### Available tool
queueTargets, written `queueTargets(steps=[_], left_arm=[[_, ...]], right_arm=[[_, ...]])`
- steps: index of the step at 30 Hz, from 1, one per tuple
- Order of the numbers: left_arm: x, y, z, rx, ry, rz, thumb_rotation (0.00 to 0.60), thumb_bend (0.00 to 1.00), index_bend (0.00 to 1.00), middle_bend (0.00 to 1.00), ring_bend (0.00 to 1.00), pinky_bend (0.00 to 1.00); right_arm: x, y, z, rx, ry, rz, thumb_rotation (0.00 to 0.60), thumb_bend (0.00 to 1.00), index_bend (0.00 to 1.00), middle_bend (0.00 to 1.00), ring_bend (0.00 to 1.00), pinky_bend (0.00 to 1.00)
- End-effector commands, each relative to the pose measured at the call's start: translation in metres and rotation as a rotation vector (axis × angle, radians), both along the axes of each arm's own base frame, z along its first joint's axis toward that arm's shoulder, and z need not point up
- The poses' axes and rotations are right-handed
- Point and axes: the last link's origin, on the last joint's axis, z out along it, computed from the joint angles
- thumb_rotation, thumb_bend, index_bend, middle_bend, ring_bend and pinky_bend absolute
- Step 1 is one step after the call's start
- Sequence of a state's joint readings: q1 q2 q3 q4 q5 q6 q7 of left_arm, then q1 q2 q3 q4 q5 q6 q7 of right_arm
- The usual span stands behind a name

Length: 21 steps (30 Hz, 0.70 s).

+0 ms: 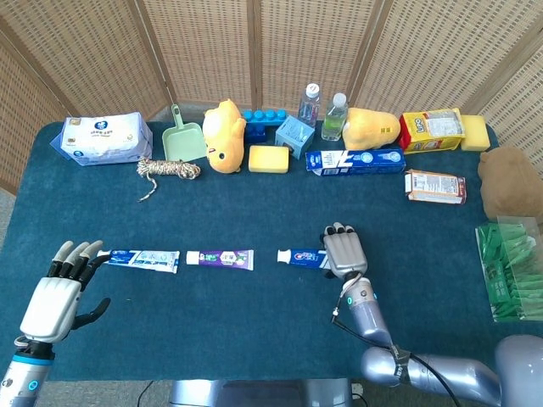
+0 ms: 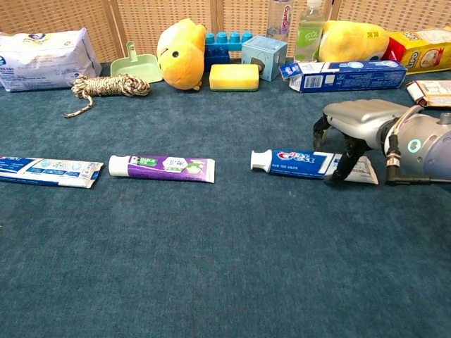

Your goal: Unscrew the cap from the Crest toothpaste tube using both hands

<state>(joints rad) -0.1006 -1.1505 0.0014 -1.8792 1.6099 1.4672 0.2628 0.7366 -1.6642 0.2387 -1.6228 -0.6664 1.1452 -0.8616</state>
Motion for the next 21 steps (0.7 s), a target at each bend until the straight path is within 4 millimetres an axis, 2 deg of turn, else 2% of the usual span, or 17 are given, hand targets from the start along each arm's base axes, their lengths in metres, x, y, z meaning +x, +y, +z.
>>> queueTargets(steps=[1,5,8,14,21], left_arm=[[-0.001,-0.002,0.003,0.008,-0.003,0.002,0.600,0.24,0.20,0.11,0.10,0.00],[-0.002,-0.006,0.005,0.015,-0.002,0.007,0.600,0.24,0.20,0.11,0.10,0.00],[-0.002,-0.008,0.006,0.015,-0.005,0.008,0.600,0.24,0.20,0.11,0.10,0.00],[0.000,-0.012,0.009,0.027,-0.007,-0.002,0.600,0.24,0.20,0.11,0.10,0.00],[0.001,-0.017,0.011,0.029,-0.009,-0.002,0.600,0.24,0.20,0.11,0.10,0.00]], right_arm=[[0.005,-0.002,0.001,-0.014,-0.038,0.011,0.600,0.27,0.69,0.46,0.36,0.36],[0.003,-0.002,0.003,-0.016,-0.065,0.006,0.600,0.29,0.81,0.59,0.51,0.55],[-0.001,-0.001,0.004,-0.009,-0.077,0.002,0.600,0.32,0.87,0.64,0.58,0.64],[-0.004,0.001,0.009,0.003,-0.117,0.009,0.600,0.34,0.94,0.72,0.67,0.77],[-0.008,0.003,0.013,0.055,-0.199,-0.005,0.600,0.36,0.96,0.78,0.74,0.85]])
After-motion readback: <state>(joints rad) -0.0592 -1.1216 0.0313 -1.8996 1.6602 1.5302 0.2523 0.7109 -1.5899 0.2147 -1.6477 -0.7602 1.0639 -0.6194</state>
